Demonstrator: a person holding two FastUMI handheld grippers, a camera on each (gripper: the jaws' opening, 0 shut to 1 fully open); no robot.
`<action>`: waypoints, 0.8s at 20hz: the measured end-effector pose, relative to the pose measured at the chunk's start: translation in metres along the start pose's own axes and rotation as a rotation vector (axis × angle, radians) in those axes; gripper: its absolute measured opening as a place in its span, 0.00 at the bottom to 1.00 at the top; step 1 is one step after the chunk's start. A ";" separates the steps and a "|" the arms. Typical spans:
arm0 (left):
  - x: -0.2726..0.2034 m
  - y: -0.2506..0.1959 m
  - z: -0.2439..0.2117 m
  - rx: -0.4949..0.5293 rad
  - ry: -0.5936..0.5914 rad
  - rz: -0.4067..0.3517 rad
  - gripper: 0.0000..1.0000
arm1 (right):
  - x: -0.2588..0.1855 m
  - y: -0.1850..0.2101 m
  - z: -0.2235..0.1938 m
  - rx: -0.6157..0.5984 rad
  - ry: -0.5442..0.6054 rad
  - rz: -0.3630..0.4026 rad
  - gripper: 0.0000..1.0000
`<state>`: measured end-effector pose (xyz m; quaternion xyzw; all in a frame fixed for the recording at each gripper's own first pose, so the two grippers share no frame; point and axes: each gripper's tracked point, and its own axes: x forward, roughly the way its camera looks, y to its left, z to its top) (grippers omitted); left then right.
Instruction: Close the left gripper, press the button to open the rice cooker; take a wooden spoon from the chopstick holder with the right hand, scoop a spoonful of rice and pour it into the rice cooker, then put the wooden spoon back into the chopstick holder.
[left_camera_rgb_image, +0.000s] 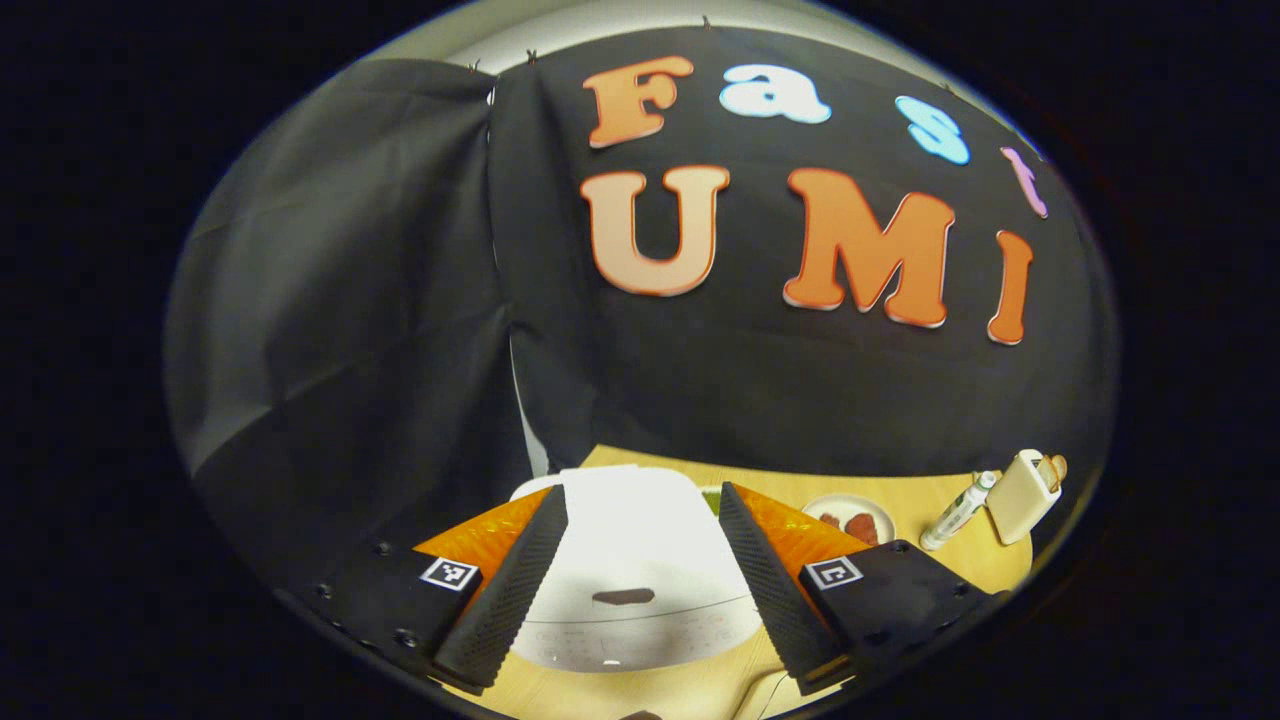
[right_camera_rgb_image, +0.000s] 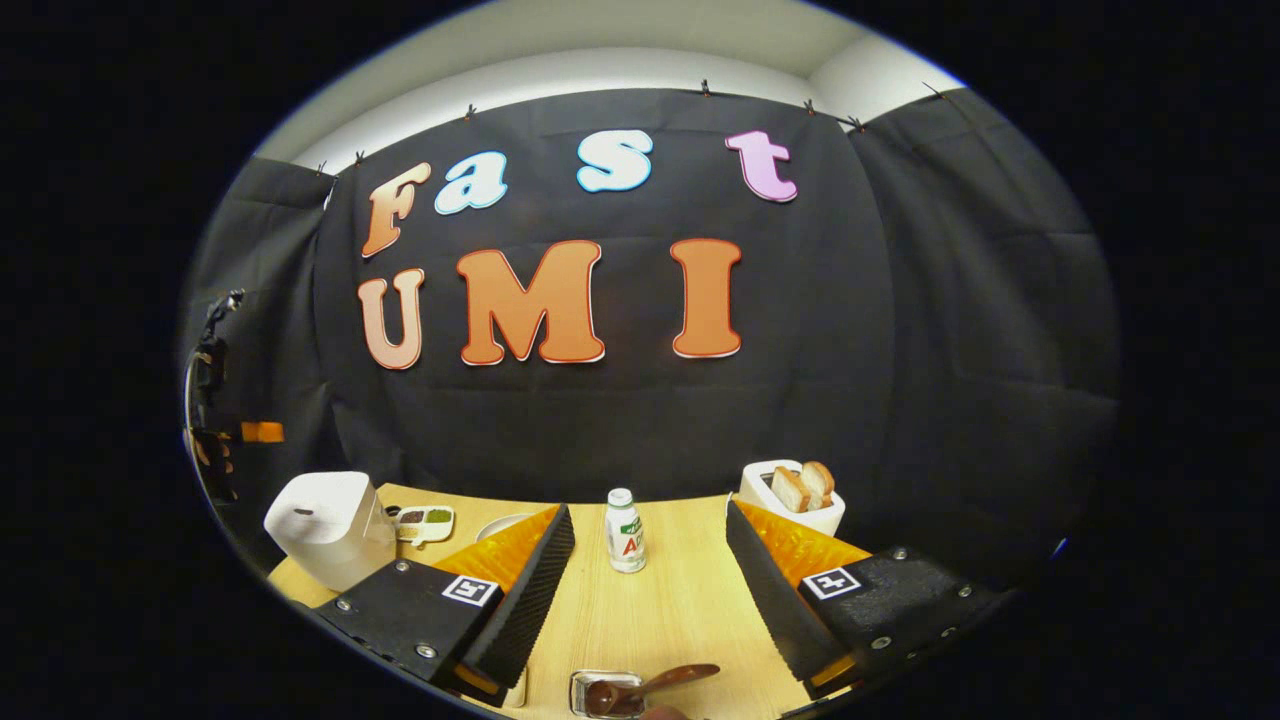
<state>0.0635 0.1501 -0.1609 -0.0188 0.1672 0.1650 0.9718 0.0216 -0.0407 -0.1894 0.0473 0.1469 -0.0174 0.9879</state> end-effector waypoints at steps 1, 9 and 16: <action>-0.014 -0.004 0.009 -0.006 -0.043 -0.004 1.00 | 0.002 0.005 0.007 0.001 -0.016 -0.001 0.95; -0.085 -0.035 0.038 0.029 -0.254 -0.077 1.00 | 0.006 0.061 0.026 0.019 -0.058 0.097 1.00; -0.117 -0.083 0.022 0.086 -0.262 -0.189 1.00 | -0.007 0.087 0.022 -0.002 -0.073 0.145 1.00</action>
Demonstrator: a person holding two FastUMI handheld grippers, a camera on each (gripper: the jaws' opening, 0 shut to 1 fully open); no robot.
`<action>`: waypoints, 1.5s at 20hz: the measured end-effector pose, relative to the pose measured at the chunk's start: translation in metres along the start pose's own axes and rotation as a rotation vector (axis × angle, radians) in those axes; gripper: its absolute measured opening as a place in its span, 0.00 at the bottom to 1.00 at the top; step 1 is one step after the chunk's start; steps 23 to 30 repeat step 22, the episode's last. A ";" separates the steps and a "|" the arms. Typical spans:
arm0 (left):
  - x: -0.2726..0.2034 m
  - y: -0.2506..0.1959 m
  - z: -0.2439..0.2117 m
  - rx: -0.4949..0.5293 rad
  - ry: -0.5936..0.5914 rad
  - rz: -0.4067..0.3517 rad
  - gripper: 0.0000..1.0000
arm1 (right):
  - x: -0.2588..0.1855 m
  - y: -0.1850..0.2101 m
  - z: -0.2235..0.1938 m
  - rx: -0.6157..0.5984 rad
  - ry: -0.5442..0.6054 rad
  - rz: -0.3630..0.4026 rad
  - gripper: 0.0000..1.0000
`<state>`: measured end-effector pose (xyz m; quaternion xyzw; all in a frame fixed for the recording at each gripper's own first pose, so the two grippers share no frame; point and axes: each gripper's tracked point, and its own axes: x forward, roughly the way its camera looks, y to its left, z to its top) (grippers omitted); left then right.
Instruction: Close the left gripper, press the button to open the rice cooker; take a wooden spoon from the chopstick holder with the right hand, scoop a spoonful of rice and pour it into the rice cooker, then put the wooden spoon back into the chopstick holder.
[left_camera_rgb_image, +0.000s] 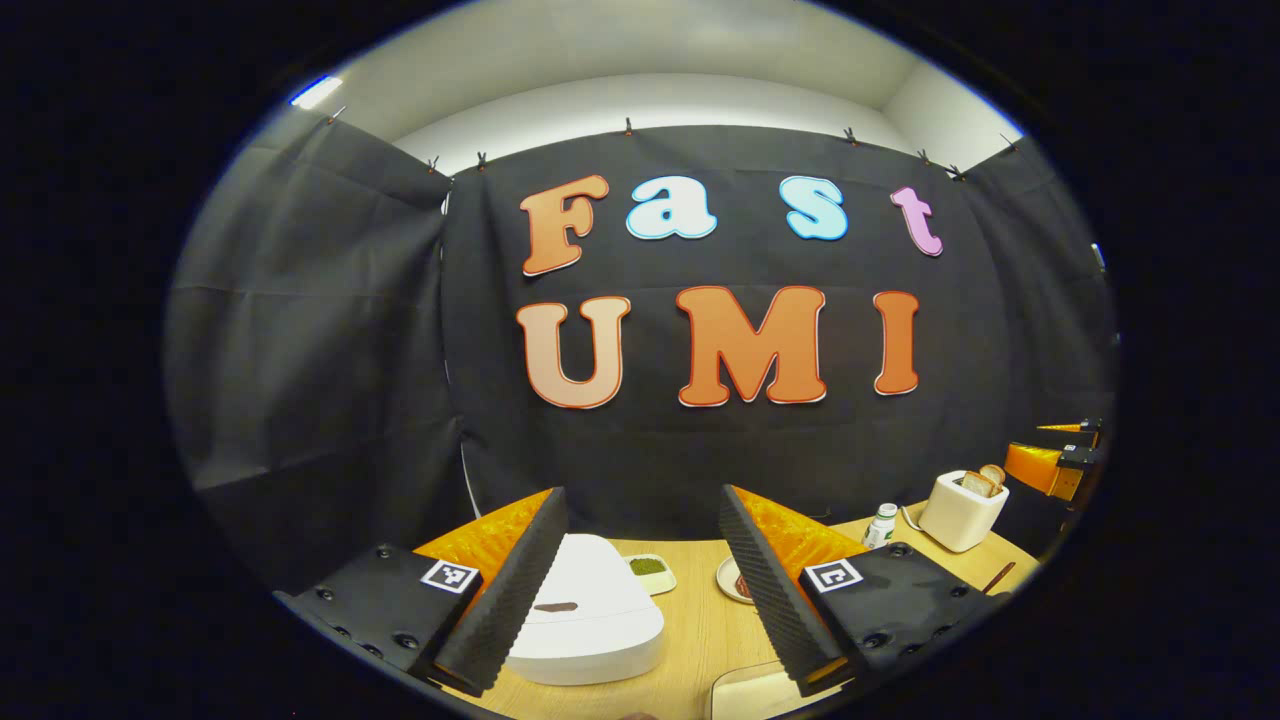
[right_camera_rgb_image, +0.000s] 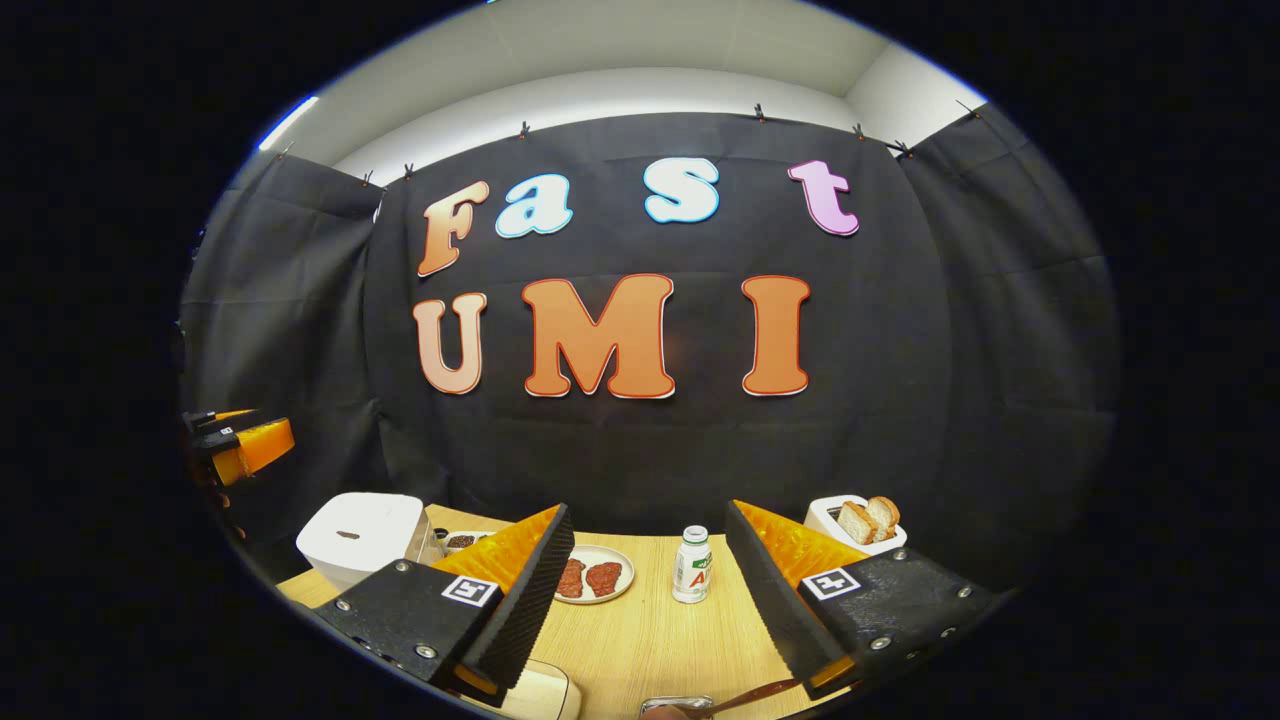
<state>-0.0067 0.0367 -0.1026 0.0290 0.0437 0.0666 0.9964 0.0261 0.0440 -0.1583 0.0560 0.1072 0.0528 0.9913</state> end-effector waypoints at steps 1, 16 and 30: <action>-0.001 -0.008 0.005 0.017 -0.014 -0.018 1.00 | -0.002 0.003 0.001 -0.004 -0.005 0.003 0.95; -0.010 -0.045 0.023 0.036 -0.079 -0.070 1.00 | -0.006 0.031 0.011 -0.051 -0.052 0.054 0.95; -0.011 -0.043 0.025 0.036 -0.069 -0.061 1.00 | -0.004 0.040 0.016 -0.069 -0.064 0.072 0.95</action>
